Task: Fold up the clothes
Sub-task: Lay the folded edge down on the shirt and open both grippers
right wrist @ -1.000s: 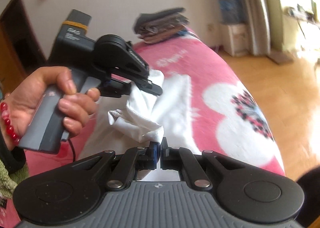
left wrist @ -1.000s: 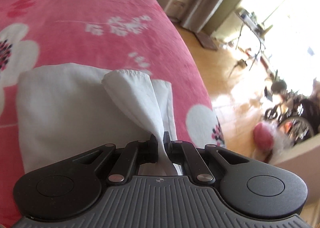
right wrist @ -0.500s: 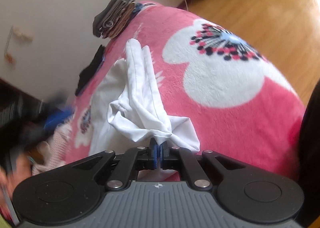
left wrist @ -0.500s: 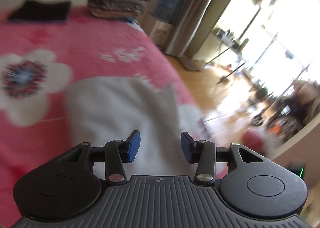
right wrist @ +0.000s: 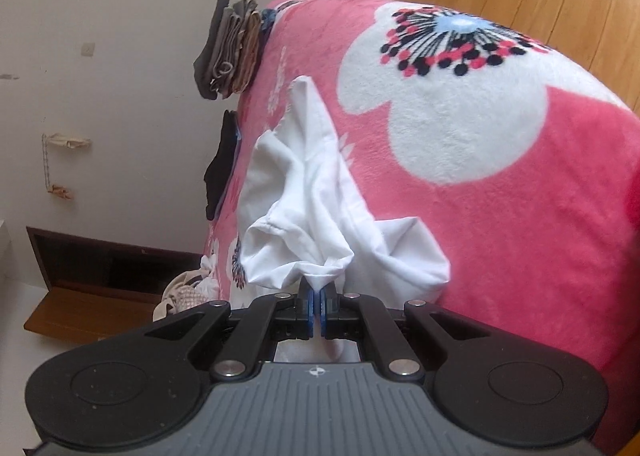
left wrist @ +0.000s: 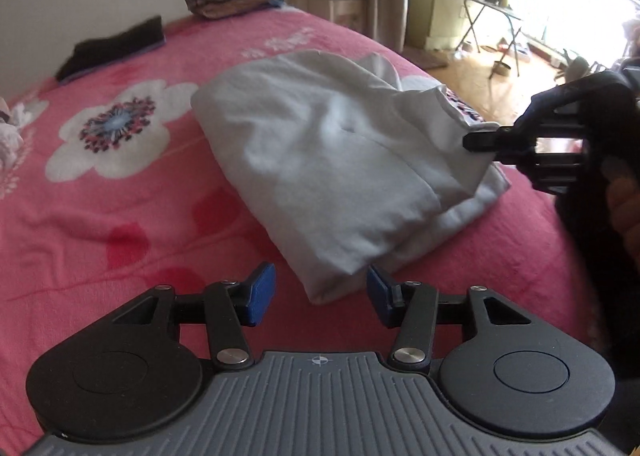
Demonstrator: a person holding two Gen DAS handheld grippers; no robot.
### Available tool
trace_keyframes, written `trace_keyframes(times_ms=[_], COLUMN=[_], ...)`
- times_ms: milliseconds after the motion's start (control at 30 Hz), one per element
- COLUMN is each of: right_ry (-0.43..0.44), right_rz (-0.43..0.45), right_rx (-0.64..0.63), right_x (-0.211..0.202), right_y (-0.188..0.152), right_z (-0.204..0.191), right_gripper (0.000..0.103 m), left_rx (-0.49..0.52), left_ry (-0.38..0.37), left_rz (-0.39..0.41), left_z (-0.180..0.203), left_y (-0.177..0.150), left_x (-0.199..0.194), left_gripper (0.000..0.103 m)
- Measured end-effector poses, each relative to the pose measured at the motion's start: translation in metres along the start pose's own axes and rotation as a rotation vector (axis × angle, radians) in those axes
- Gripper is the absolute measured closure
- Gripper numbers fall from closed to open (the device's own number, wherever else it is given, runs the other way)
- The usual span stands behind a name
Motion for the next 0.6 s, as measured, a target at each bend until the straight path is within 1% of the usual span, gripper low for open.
trace_keyframes(times_ms=[133,200,267,333,500,533,600], right_ry=[-0.029,-0.045,-0.062,-0.078,-0.116,-0.122,-0.130], right_rz=[0.001,0.000,-0.001,-0.002,-0.004,-0.005,-0.011], right_rx=[-0.064,-0.103,-0.142,-0.181,-0.277,-0.295,-0.321], right_x=[0.002,0.004,0.005,0.007,0.013,0.016,0.021], right_y=[-0.002,-0.002,-0.003,-0.004,-0.004,-0.004,-0.003], right_z=[-0.007,-0.011,-0.016,-0.020,-0.030,-0.032,-0.033], right_gripper=[0.098,0.094,0.080,0.071,0.071,0.073,0.088], left_rx=[0.083,0.108,0.127,0.138,0.153,0.149,0.139], left_ry=[0.034,0.048,0.057,0.059,0.061,0.060,0.055], left_rz=[0.021,0.029,0.039,0.053,0.070,0.071,0.063], left_z=[0.009,0.010,0.011,0.012,0.017,0.017,0.017], left_y=[-0.007,-0.010,-0.013,-0.016,-0.023,-0.024,-0.025], left_x=[0.003,0.005,0.005,0.005,0.004,0.004,0.005], left_gripper=[0.055,0.055,0.057,0.058,0.067,0.069,0.076])
Point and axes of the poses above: each gripper's, at about its wrist camera, not at the fingertips, and x roughly the way its jaws point, z to its right, y to its top, the point moved 1 cm from there along x, roughly the way its jaws point, and after that the axes turned 12 degrees about z, right-handed, at the moved point
